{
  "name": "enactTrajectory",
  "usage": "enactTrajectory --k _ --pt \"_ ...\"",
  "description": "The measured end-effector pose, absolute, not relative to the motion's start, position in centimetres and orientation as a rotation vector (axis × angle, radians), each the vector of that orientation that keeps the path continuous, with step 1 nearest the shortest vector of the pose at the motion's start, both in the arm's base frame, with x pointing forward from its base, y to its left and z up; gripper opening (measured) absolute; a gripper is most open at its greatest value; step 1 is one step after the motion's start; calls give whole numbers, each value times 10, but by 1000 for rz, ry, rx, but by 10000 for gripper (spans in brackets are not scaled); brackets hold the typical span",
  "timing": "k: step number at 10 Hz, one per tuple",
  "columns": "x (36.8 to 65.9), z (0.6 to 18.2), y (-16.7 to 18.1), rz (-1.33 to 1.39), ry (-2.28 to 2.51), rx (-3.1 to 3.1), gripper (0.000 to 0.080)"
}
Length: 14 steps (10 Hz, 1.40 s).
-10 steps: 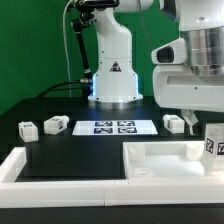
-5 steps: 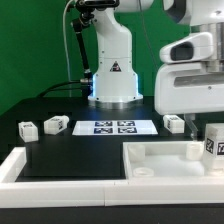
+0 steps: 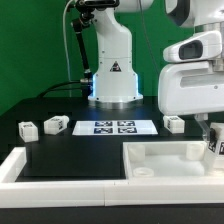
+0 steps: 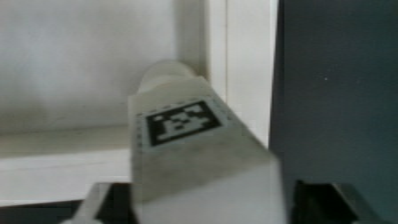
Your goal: Assemble square table
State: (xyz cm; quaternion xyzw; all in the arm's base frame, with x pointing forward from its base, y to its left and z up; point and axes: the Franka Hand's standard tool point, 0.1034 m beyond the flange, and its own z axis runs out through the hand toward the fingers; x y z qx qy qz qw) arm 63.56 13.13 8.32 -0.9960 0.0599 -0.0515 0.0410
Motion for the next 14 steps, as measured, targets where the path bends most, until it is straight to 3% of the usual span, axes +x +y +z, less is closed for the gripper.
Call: enactTrajectory --k 1,6,10,12,13,14 --pt "636 82 129 -153 288 -3041 317" --pt "635 76 110 -72 1085 -2799 298" --pt "631 75 118 59 1768 -2367 298" --pt "630 74 117 56 1740 -2386 298" --pt "630 74 117 57 1738 -2388 389" --pt "629 74 116 42 1607 -2492 564"
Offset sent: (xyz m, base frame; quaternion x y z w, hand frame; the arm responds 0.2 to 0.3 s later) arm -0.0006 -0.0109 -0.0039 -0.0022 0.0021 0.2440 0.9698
